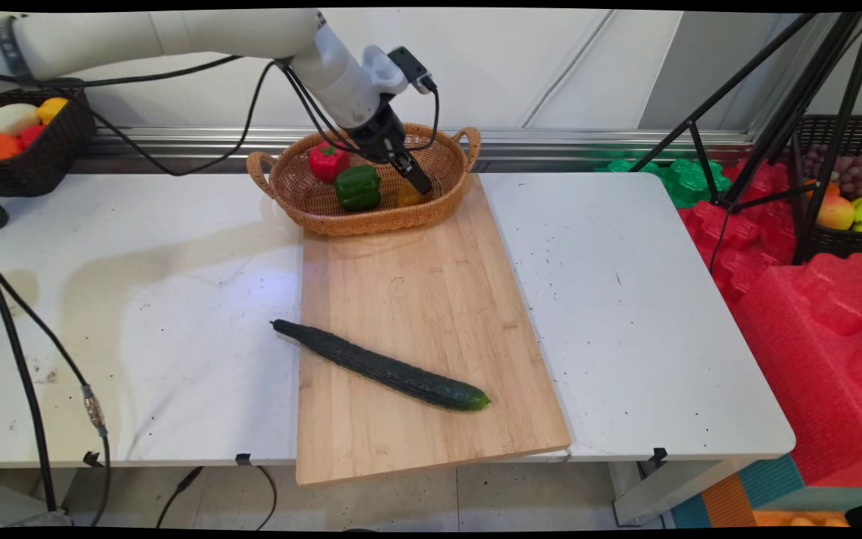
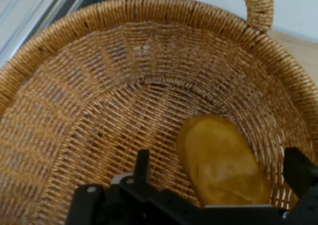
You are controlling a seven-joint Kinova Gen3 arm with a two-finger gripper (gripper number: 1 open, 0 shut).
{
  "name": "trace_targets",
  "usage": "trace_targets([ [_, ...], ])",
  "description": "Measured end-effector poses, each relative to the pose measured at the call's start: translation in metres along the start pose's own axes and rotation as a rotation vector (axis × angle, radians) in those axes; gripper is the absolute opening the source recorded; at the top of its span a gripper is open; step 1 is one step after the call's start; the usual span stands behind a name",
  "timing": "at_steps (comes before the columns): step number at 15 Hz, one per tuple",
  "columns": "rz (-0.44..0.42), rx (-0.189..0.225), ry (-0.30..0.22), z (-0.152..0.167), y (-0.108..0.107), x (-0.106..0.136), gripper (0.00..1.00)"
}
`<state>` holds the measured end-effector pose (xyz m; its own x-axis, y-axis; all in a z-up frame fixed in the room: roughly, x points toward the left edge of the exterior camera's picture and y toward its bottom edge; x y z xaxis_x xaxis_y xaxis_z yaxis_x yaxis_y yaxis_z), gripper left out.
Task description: Pick up the potato from the vegetable basket
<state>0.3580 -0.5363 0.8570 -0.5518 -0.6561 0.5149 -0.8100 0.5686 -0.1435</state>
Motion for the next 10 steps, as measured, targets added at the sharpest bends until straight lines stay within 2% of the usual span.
trace_targets([
  [8, -0.034, -0.018, -0.053, 0.034, -0.004, 0.006, 1.0],
  [9, -0.036, -0.019, -0.056, 0.036, -0.005, 0.007, 0.0],
  [10, -0.038, -0.019, -0.058, 0.037, -0.005, 0.007, 0.0],
])
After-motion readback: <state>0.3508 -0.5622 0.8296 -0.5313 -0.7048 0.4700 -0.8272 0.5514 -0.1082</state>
